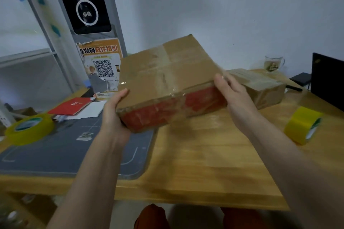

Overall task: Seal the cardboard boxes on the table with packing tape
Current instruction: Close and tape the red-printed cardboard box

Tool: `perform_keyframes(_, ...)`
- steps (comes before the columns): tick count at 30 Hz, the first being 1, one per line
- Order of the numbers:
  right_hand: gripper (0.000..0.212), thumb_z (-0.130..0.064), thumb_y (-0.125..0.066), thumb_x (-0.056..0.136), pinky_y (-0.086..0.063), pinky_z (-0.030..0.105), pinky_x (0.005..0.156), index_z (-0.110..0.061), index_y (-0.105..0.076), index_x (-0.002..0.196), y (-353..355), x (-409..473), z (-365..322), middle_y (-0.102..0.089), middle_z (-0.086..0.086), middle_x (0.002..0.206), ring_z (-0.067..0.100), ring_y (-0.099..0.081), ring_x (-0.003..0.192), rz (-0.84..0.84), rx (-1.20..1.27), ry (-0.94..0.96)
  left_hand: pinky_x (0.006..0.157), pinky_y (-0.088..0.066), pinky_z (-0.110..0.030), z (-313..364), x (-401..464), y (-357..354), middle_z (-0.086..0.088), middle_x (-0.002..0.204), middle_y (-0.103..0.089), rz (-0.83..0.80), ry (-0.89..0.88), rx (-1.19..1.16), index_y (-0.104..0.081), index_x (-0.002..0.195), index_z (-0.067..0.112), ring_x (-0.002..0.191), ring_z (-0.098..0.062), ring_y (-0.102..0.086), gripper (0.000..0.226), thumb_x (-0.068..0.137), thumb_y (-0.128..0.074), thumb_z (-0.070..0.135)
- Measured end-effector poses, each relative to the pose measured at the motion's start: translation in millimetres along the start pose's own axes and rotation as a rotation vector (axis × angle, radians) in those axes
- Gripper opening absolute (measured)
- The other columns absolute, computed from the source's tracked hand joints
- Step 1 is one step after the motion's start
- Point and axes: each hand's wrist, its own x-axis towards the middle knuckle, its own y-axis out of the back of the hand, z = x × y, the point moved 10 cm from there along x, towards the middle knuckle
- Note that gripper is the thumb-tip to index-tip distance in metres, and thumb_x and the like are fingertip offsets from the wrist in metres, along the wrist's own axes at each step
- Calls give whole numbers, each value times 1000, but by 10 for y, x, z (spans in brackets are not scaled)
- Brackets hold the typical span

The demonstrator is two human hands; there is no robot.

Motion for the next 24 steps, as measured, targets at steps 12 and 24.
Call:
perform_keyframes(12,55,-64,-31,94,-58,22,71,-31,-53,133,802,1104,-160,-66,-6,120,3,-66,101,328,132,79,104,-48,-48,348,1159,-1258,2,136,-61,-140,-350,398,-40,148,30,123,-18,-60,108,58,-79,73)
perform_keyframes(24,56,-14,-41,103,-52,37,97,-30,-21,152,867,1687,739,-48,-1,137,15,-53,121,255,-22,-121,75,-62,-29,-505,1922,-1101,3,125,-56,125,-122,413,-38,144,26,105,-23,-67,52,98,-61,25)
